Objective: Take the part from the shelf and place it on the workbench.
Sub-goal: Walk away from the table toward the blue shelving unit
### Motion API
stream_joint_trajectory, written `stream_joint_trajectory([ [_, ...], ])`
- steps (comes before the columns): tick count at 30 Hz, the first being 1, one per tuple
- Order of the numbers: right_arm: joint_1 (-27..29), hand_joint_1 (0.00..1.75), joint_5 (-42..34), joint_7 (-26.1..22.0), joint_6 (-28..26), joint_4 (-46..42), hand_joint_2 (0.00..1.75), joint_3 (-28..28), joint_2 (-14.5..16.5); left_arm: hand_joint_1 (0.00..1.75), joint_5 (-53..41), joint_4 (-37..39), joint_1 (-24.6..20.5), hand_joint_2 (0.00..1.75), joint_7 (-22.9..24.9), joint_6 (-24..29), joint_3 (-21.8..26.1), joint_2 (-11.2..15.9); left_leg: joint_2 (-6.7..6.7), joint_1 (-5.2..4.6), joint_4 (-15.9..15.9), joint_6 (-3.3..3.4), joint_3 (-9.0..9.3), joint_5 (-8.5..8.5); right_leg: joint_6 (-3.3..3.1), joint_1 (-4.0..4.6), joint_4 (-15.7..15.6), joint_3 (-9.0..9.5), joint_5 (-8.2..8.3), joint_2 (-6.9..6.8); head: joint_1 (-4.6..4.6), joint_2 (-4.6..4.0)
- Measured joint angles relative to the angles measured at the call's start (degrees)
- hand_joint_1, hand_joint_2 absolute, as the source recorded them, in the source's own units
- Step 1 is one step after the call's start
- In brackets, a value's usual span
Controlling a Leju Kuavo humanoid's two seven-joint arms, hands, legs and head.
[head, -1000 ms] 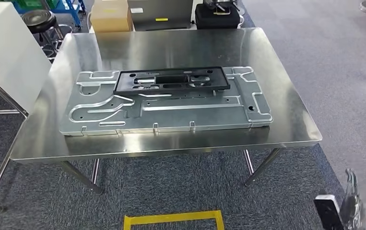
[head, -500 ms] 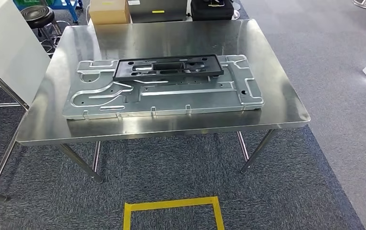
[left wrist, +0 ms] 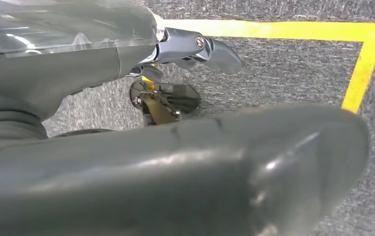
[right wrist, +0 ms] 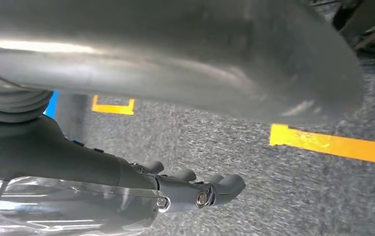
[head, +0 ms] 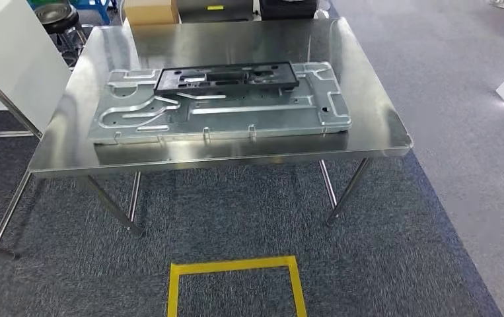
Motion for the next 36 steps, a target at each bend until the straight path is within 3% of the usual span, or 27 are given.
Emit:
stream_joint_trajectory([
  [2, -0.1, 0.00, 0.1, -0.8, 0.1, 0.2, 0.00, 0.0, 0.0, 0.00, -0.3, 0.0, 0.1, 0.00, -0.2, -0.2, -0.1, -0.1, 0.16, 0.13, -0.2, 0.78, -0.86, 0.95, 0.66, -0.07, 0.0, -0.33, 0.40, 0.14, 0.01, 0.00],
  [3, -0.1, 0.00, 0.2, -1.2, 0.0, 0.2, 0.00, 0.0, -0.1, 0.00, -0.4, 0.0, 0.1, 0.00, -0.2, -0.3, -0.2, -0.2, 0.30, 0.24, -0.4, 1.32, -1.37, 1.58, 0.97, -0.13, 0.8, -0.73, -0.78, 0.24, 0.01, 0.00],
  [5, -0.2, 0.00, 0.3, -1.9, 0.0, 0.4, 0.00, 0.0, -0.1, 0.00, -0.5, 0.0, 0.0, 0.00, -0.4, -0.3, -0.3, -0.2, 0.52, 0.39, -0.5, 2.07, -2.77, 2.95, 1.50, -0.41, 5.6, -2.18, -6.18, 0.39, 0.01, 0.00],
  [6, -0.2, 0.00, 0.3, -2.2, 0.1, 0.4, 0.00, 0.0, -0.1, 0.00, -0.5, 0.0, 0.0, 0.00, -0.4, -0.3, -0.3, -0.2, 0.52, 0.35, -0.5, 2.23, -3.55, 3.61, 1.71, -0.54, 9.3, -3.04, -9.14, 0.38, 0.01, 0.00],
  [7, -0.3, 0.00, 0.4, -2.4, 0.1, 0.5, 0.00, 0.0, -0.1, 0.00, -0.5, 0.0, 0.1, 0.00, -0.5, -0.3, -0.4, -0.3, 0.53, 0.30, -0.3, 2.21, -4.40, 4.24, 1.91, -0.66, 12.9, -3.66, -11.03, 0.37, 0.01, 0.00],
  [8, -0.3, 0.00, 0.4, -2.6, 0.2, 0.5, 0.00, 0.0, -0.1, 0.00, -0.5, 0.0, 0.1, 0.00, -0.5, -0.3, -0.4, -0.3, 0.54, 0.26, -0.2, 2.13, -5.31, 4.86, 2.06, -0.74, 15.4, -3.70, -11.43, 0.37, 0.01, 0.00],
  [9, -0.4, 0.00, 0.5, -2.9, 0.4, 0.5, 0.00, 0.0, -0.2, 0.00, -0.5, 0.0, 0.1, 0.00, -0.5, -0.3, -0.4, -0.3, 0.56, 0.26, 0.1, 2.01, -6.27, 5.44, 2.15, -0.80, 16.1, -2.86, -10.47, 0.37, 0.01, 0.00],
  [11, -0.6, 0.00, 0.6, -3.3, 0.6, 0.5, 0.00, 0.0, -0.2, 0.00, -0.7, 0.0, 0.0, 0.00, -0.6, -0.3, -0.4, -0.3, 0.57, 0.29, 0.8, 1.69, -8.24, 6.46, 2.06, -0.87, 11.4, 1.95, -7.22, 0.37, 0.01, 0.00],
  [13, -1.0, 0.00, 0.6, -3.8, 0.6, 0.5, 0.00, 0.0, -0.2, 0.00, -1.0, 0.0, 0.0, 0.00, -0.6, -0.3, -0.5, -0.3, 0.55, 0.18, 1.5, 1.18, -9.62, 7.32, 1.64, -0.66, 2.6, 8.17, -7.11, 0.38, 0.01, 0.00],
  [14, -1.1, 0.00, 0.6, -4.0, 0.6, 0.5, 0.00, 0.0, -0.2, 0.00, -1.0, 0.0, 0.0, 0.00, -0.6, -0.3, -0.6, -0.3, 0.56, 0.15, 1.6, 0.85, -9.94, 7.79, 1.38, -0.48, -0.5, 10.02, -7.76, 0.39, 0.01, 0.00],
  [15, -1.2, 0.00, 0.6, -4.2, 0.6, 0.6, 0.00, 0.0, -0.2, 0.00, -1.1, 0.0, 0.0, 0.00, -0.6, -0.3, -0.7, -0.4, 0.59, 0.15, 1.5, 0.50, -10.15, 8.32, 1.08, -0.27, -2.2, 10.79, -8.31, 0.39, 0.01, 0.00],
  [17, -1.3, 0.00, 0.6, -4.4, 0.6, 0.7, 0.00, 0.0, -0.2, 0.00, -1.1, 0.0, 0.0, 0.00, -0.5, -0.3, -0.7, -0.5, 0.57, 0.27, 1.4, -0.19, -10.43, 9.00, 0.32, -0.27, -2.7, 10.22, -7.56, 0.25, 0.00, 0.00],
  [18, -1.4, 0.00, 0.6, -4.4, 0.6, 0.7, 0.00, 0.0, -0.2, 0.00, -1.2, 0.0, 0.1, 0.00, -0.5, -0.3, -0.7, -0.5, 0.49, 0.32, 2.1, -0.47, -10.85, 7.99, -0.19, -0.37, -2.8, 9.64, -6.95, 0.11, 0.00, 0.00],
  [19, -1.4, 0.00, 0.6, -4.4, 0.7, 0.7, 0.00, 0.0, -0.3, 0.00, -1.2, 0.0, 0.1, 0.00, -0.5, -0.3, -0.7, -0.5, 0.40, 0.35, 3.7, -0.69, -11.48, 5.90, -0.64, -0.48, -2.9, 8.95, -6.25, -0.03, 0.00, 0.00],
  [21, -1.4, 0.00, 0.6, -4.3, 0.7, 0.8, 0.00, 0.0, -0.3, 0.00, -1.2, 0.0, 0.2, 0.00, -0.6, -0.3, -0.8, -0.5, 0.30, 0.47, 9.8, -0.98, -13.16, -0.35, -1.21, -0.43, -2.8, 7.24, -4.89, -0.17, -0.01, 0.00],
  [22, -1.4, 0.00, 0.6, -4.2, 0.8, 0.8, 0.00, 0.0, -0.3, 0.00, -1.2, 0.0, 0.2, 0.00, -0.7, -0.3, -0.8, -0.6, 0.29, 0.52, 13.5, -1.10, -13.81, -2.58, -1.27, -0.33, -2.6, 6.29, -4.23, -0.19, -0.02, 0.00],
  [23, -1.3, 0.00, 0.6, -4.1, 0.8, 0.8, 0.00, 0.0, -0.3, 0.00, -1.2, 0.0, 0.2, 0.00, -0.8, -0.3, -0.8, -0.6, 0.29, 0.55, 16.5, -1.18, -13.98, -3.39, -1.27, -0.24, -2.4, 5.25, -3.56, -0.21, -0.02, 0.00],
  [24, -1.3, 0.00, 0.5, -3.9, 0.8, 0.8, 0.00, -0.1, -0.3, 0.00, -1.2, 0.0, 0.2, 0.00, -1.0, -0.3, -0.8, -0.6, 0.29, 0.57, 18.1, -1.20, -13.43, -2.72, -1.23, -0.17, -2.1, 4.12, -2.91, -0.22, -0.02, 0.00],
  [25, -1.3, 0.00, 0.5, -3.7, 0.8, 0.8, 0.00, -0.1, -0.3, 0.00, -1.2, 0.0, 0.2, 0.00, -1.0, -0.3, -0.8, -0.6, 0.28, 0.58, 17.8, -1.13, -11.96, -1.02, -1.14, -0.13, -1.7, 2.97, -2.31, -0.21, -0.02, 0.00],
  [26, -1.3, 0.00, 0.4, -3.4, 0.9, 0.9, 0.00, -0.1, -0.3, 0.00, -1.1, 0.0, 0.1, 0.00, -1.1, -0.2, -0.8, -0.6, 0.28, 0.57, 15.5, -0.97, -9.50, 0.73, -0.99, -0.12, -1.3, 1.86, -1.75, -0.19, -0.02, 0.00],
  [27, -1.4, 0.00, 0.2, -3.1, 0.9, 0.9, 0.00, -0.1, -0.2, 0.00, -1.0, 0.0, 0.0, 0.00, -1.1, 0.0, -0.8, -0.6, 0.26, 0.53, 11.6, -0.73, -6.26, 1.36, -0.80, -0.09, -0.8, 0.92, -1.30, -0.17, -0.02, 0.00],
  [29, -1.4, 0.00, 0.0, -2.3, 1.2, 0.9, 0.00, -0.2, -0.1, 0.00, -0.9, 0.0, -0.3, 0.00, -1.1, 0.5, -0.8, -0.5, 0.22, 0.29, 2.9, -0.09, -0.40, -0.11, -0.24, 0.01, -0.1, -0.27, -0.51, -0.19, -0.01, 0.00],
  [30, -1.4, 0.00, -0.1, -1.9, 1.5, 1.0, 0.00, -0.3, 0.0, 0.00, -0.7, 0.0, -0.4, 0.00, -1.0, 0.8, -0.8, -0.5, 0.21, 0.14, 0.3, 0.32, 1.03, -1.17, 0.10, 0.01, 0.0, -0.51, -0.09, -0.25, -0.01, 0.00],
  [33, -1.4, 0.00, -0.2, -0.7, 2.7, 1.0, 0.00, -0.6, 0.0, 0.00, -0.3, 0.0, -0.4, 0.00, -0.4, 1.3, -0.8, -0.5, 0.41, 0.12, -1.2, 1.75, 0.68, -0.53, 1.22, -0.20, 0.3, -1.05, 0.59, -0.21, -0.01, 0.00],
  [34, -1.4, 0.00, -0.3, -0.3, 2.9, 1.1, 0.00, -0.6, 0.0, 0.00, -0.2, 0.0, -0.4, 0.00, -0.2, 1.4, -0.8, -0.5, 0.52, 0.20, -1.3, 2.16, 0.20, 0.13, 1.57, -0.28, 1.5, -1.68, -0.58, -0.09, 0.00, 0.00],
  [36, -1.3, 0.00, -0.3, 0.1, 3.3, 1.1, 0.00, -0.7, 0.0, 0.00, -0.2, 0.0, -0.3, 0.00, 0.3, 1.6, -0.8, -0.5, 0.64, 0.24, -1.3, 2.59, -1.12, 1.33, 2.20, -0.52, 7.8, -4.03, -5.43, 0.11, 0.01, 0.00],
])
